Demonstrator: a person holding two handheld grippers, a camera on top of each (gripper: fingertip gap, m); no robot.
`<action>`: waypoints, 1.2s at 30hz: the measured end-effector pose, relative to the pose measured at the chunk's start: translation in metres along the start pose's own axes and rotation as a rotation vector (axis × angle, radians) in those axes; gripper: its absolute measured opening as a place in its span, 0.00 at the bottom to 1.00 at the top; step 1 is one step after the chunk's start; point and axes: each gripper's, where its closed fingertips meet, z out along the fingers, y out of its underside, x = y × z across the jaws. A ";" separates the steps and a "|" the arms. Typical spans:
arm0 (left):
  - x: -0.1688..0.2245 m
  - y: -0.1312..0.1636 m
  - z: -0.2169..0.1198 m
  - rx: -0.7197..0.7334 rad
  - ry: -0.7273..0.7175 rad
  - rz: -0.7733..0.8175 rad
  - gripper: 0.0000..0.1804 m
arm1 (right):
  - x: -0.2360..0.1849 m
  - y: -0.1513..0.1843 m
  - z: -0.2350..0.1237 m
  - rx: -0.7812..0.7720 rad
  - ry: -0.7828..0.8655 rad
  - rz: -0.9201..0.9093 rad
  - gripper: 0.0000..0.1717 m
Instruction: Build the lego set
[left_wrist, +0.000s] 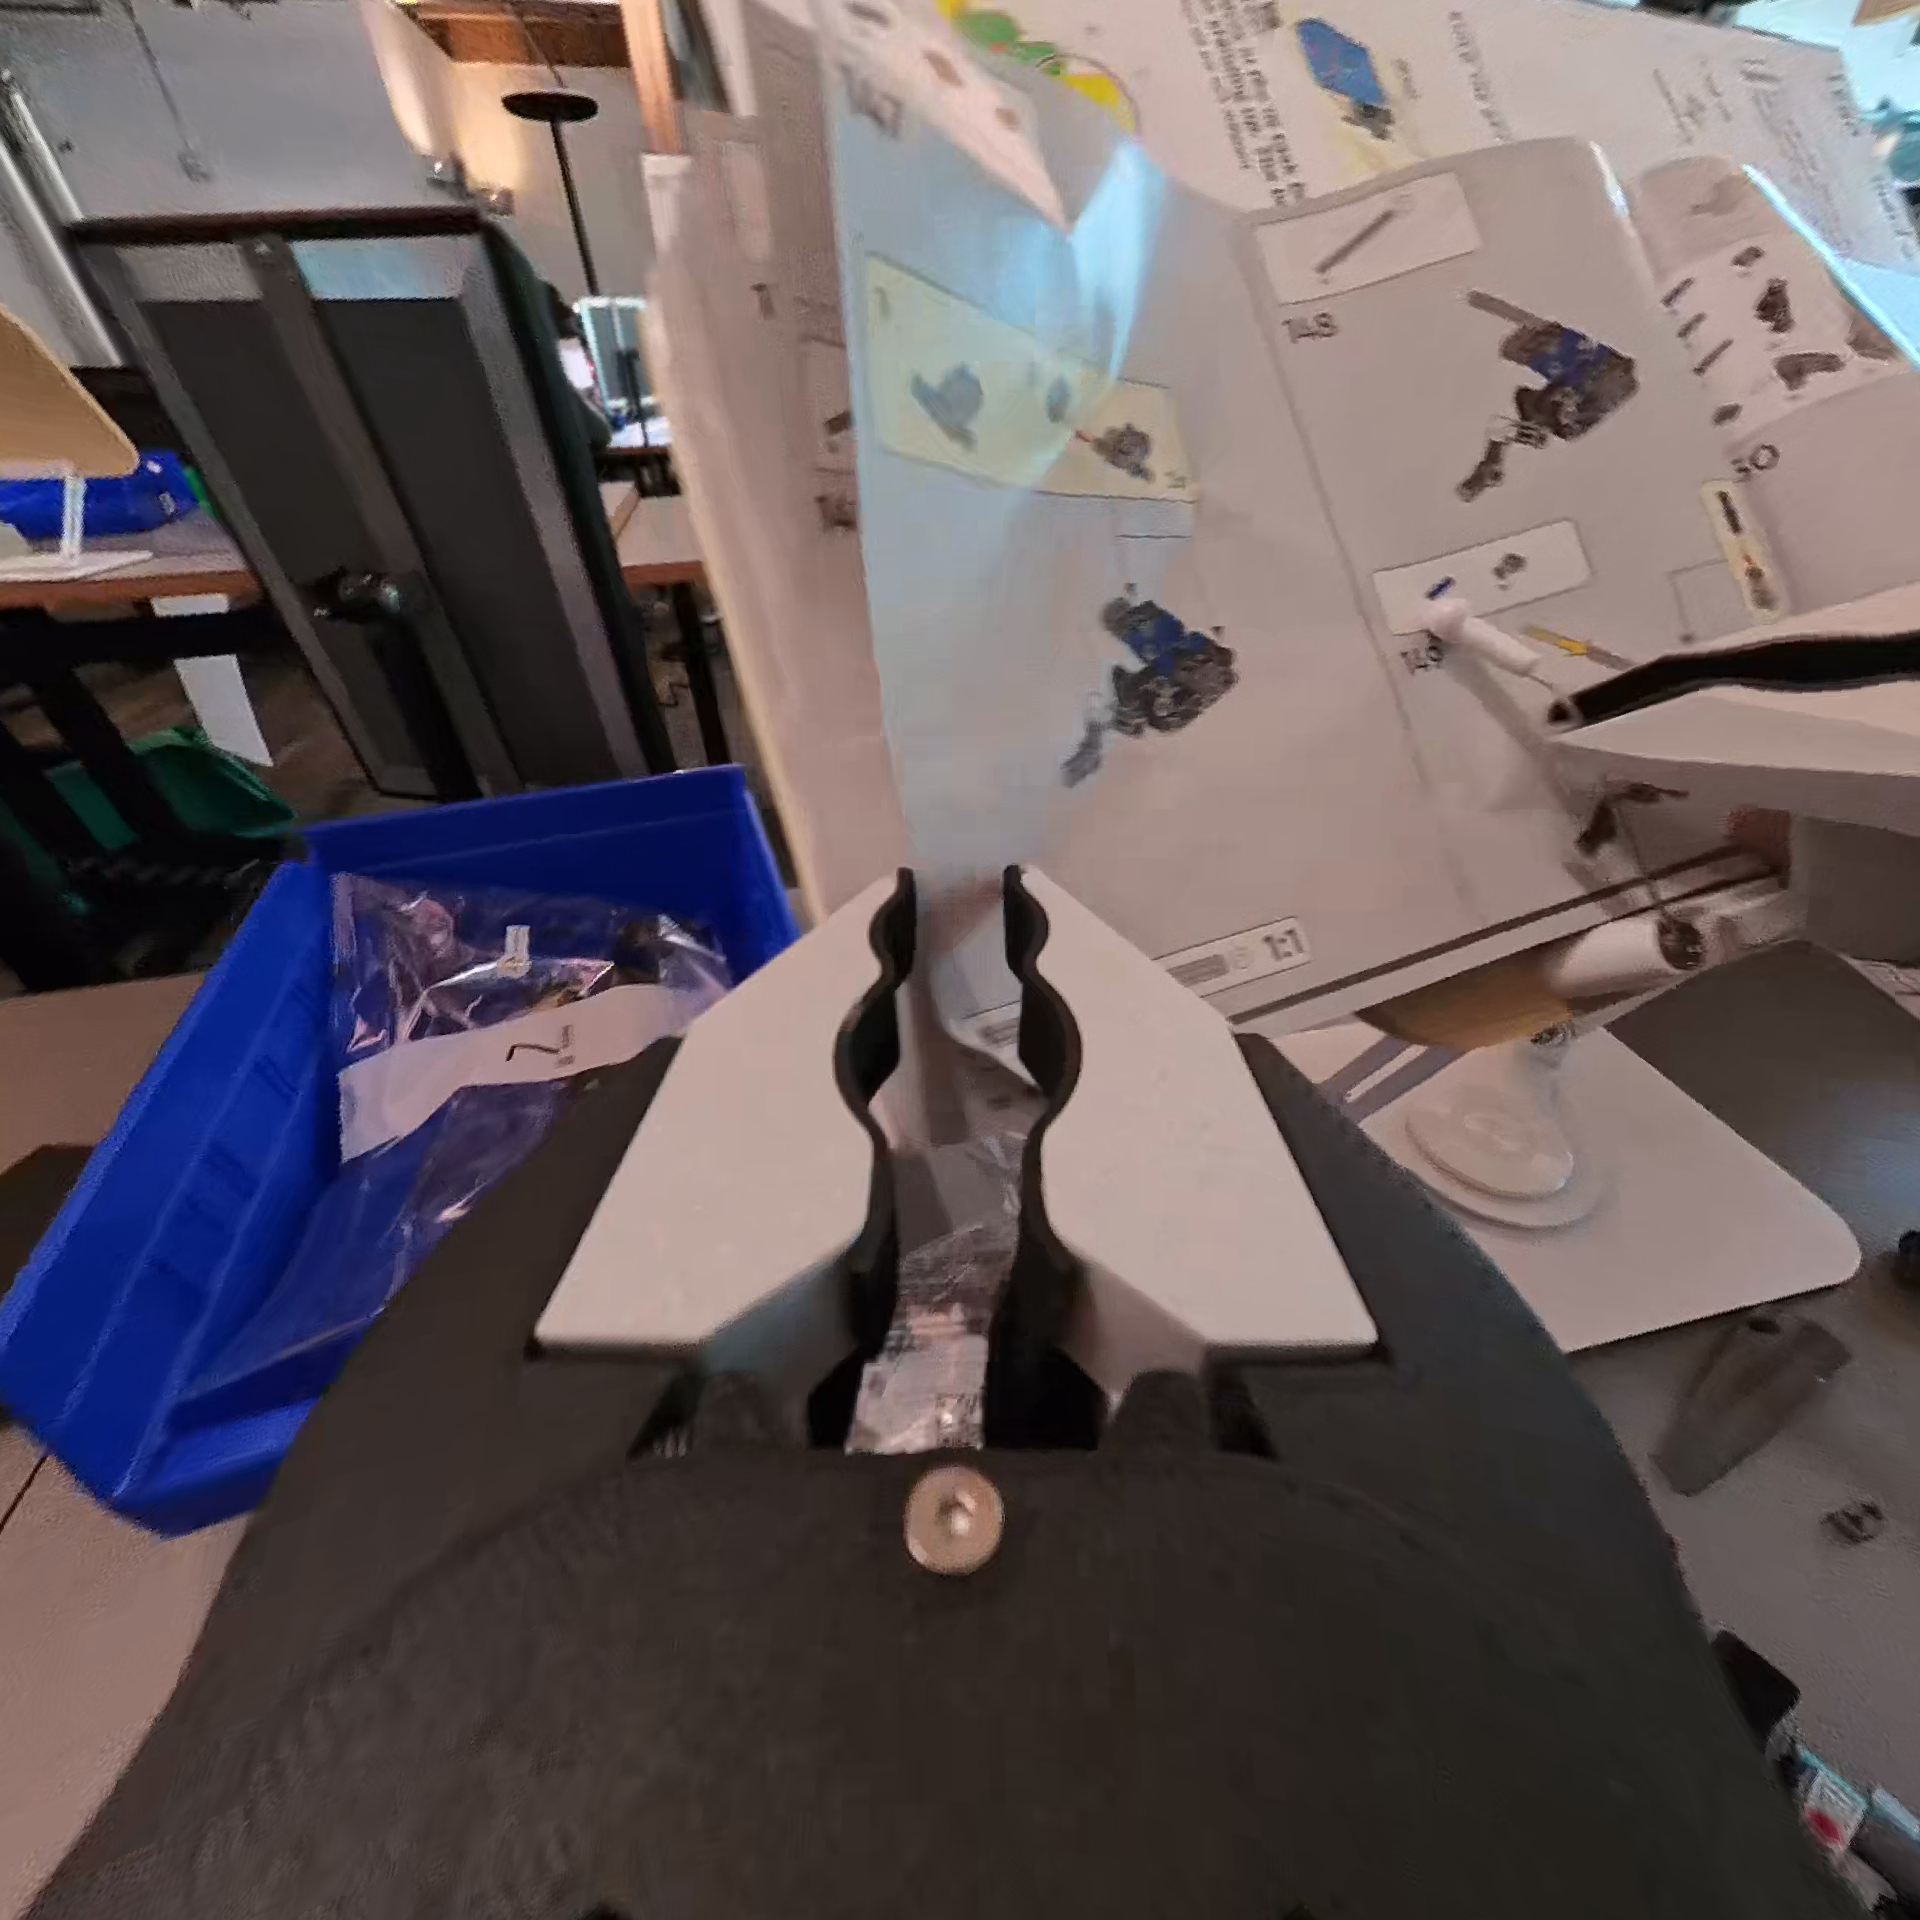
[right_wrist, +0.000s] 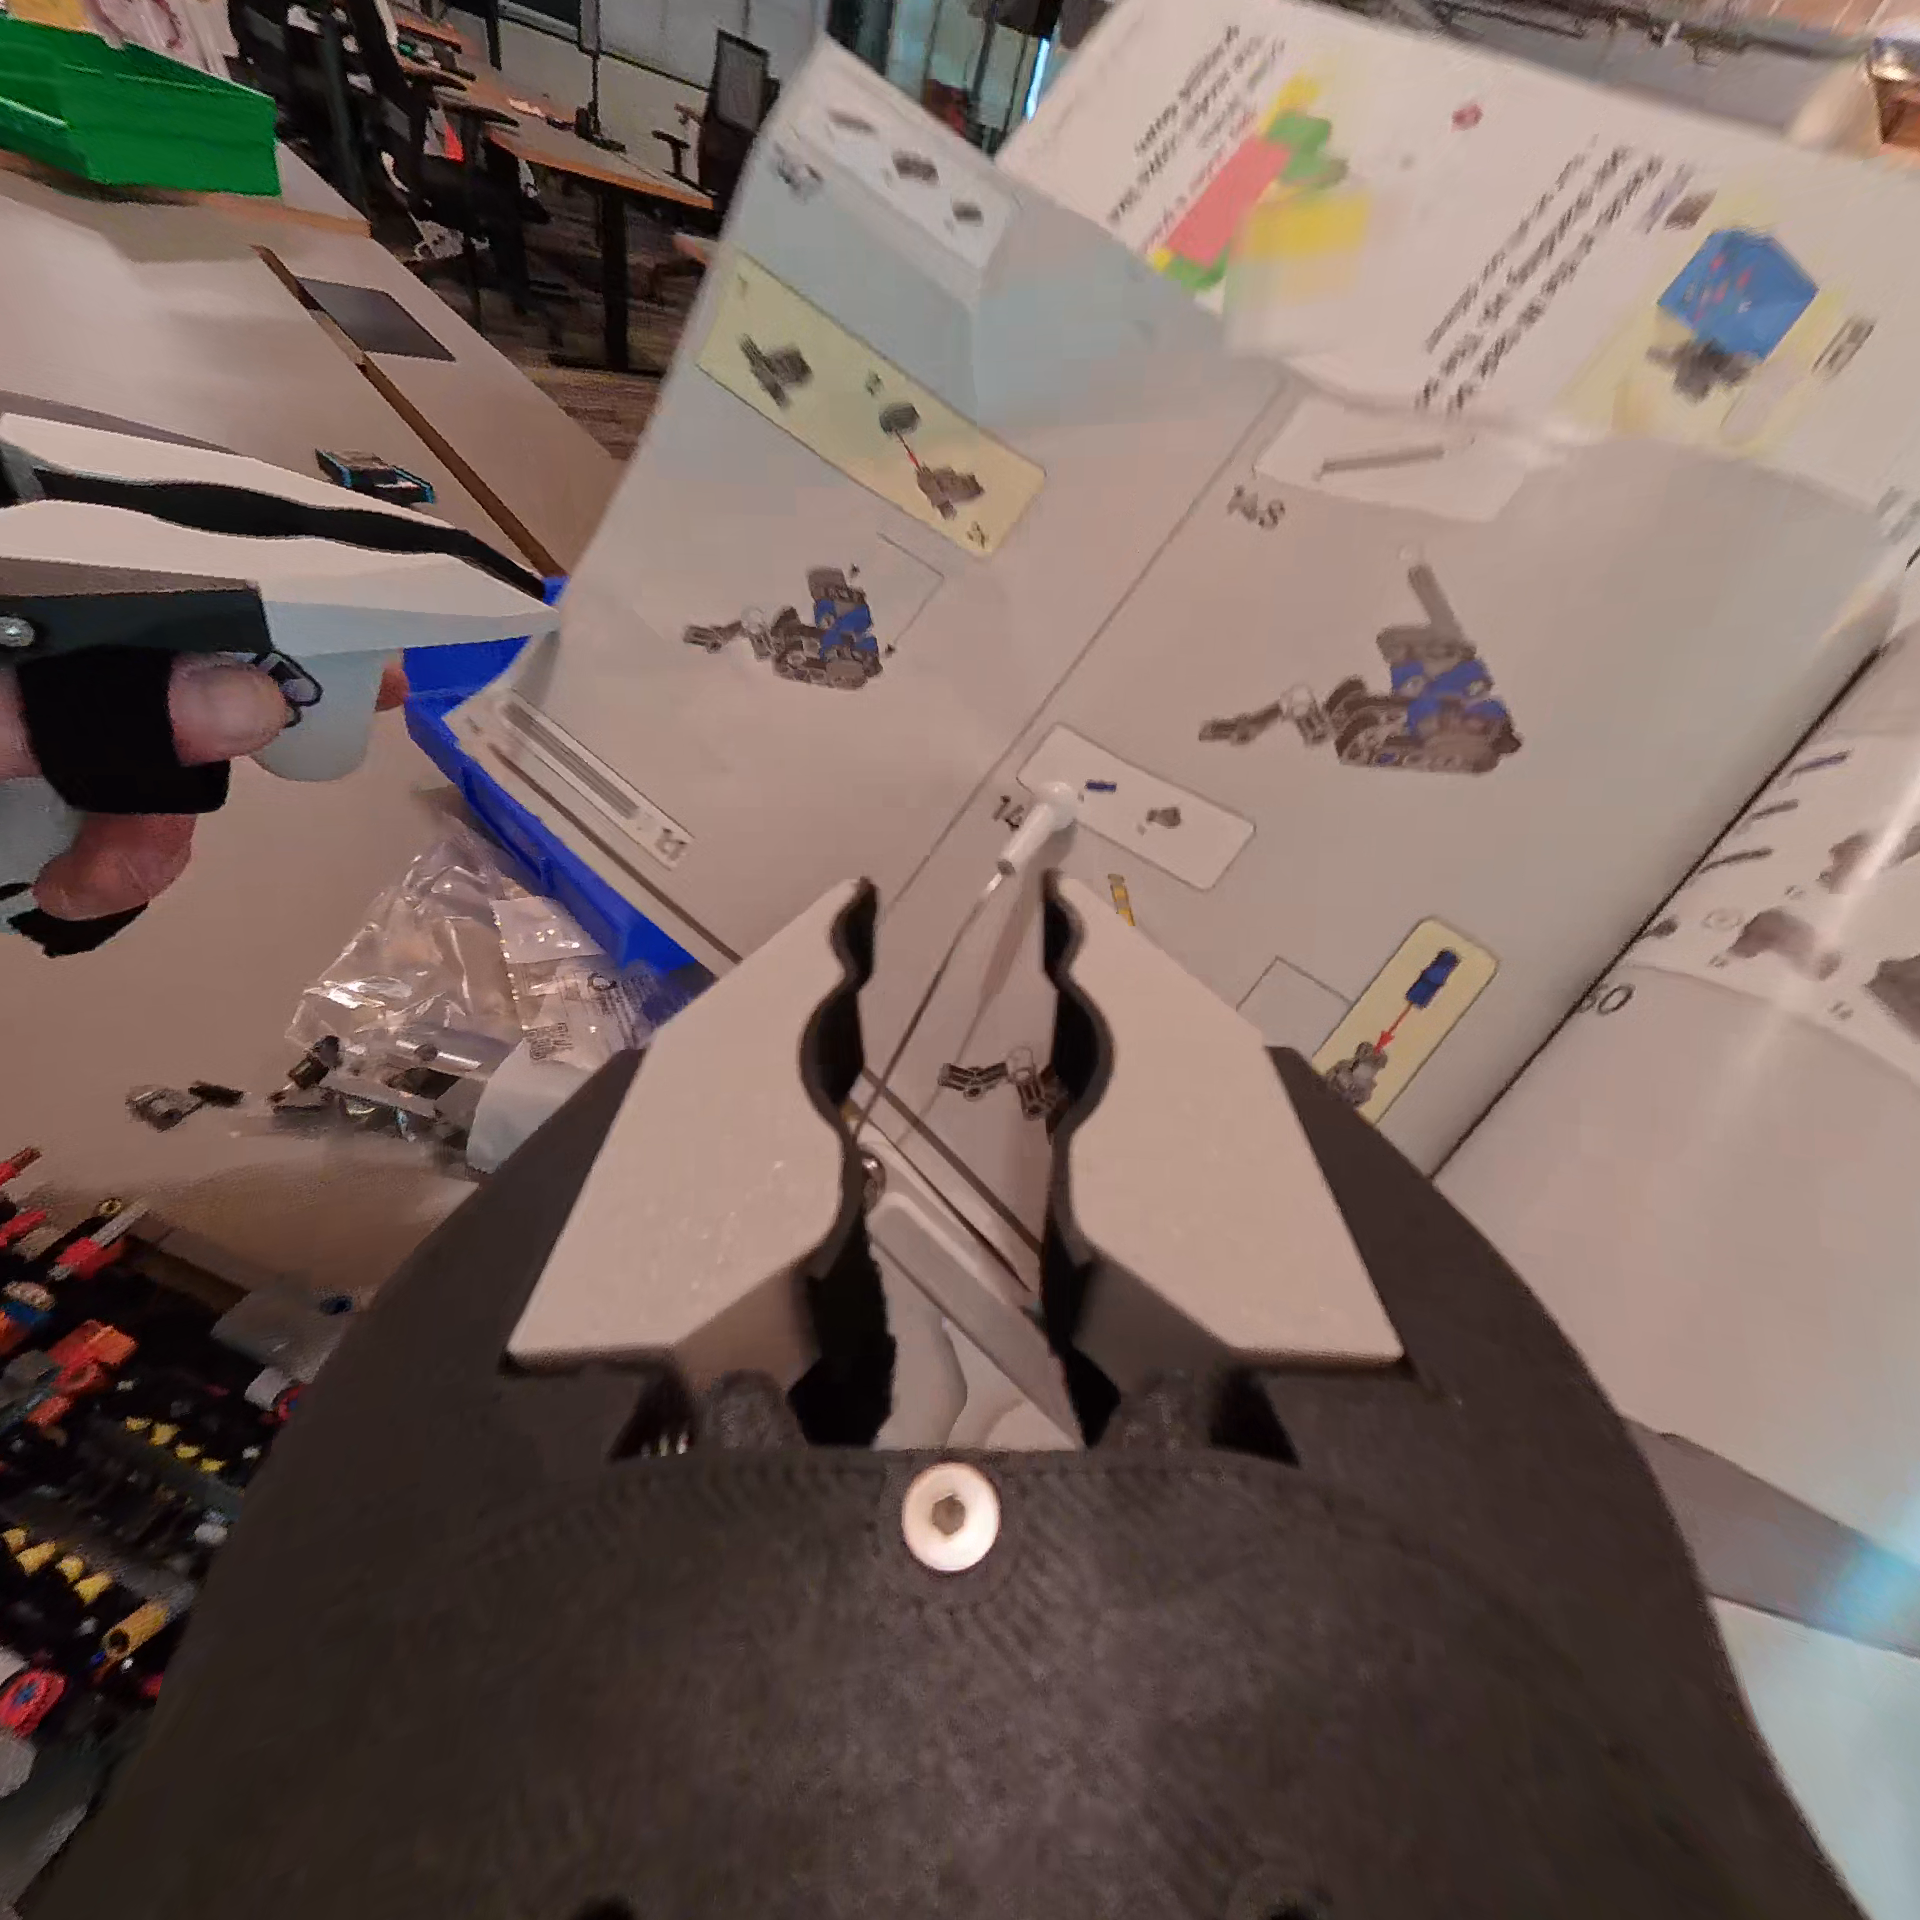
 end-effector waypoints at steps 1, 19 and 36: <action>-0.007 0.001 -0.004 -0.006 -0.015 -0.009 0.07 | -0.002 -0.005 -0.004 0.004 -0.010 -0.016 0.22; 0.090 0.010 -0.122 -0.019 0.236 0.416 0.14 | -0.083 0.082 -0.200 -0.386 -0.323 -0.279 0.18; 0.287 0.181 -0.196 -0.451 0.889 0.546 0.13 | -0.145 0.259 -0.261 -0.754 -0.517 -0.018 0.25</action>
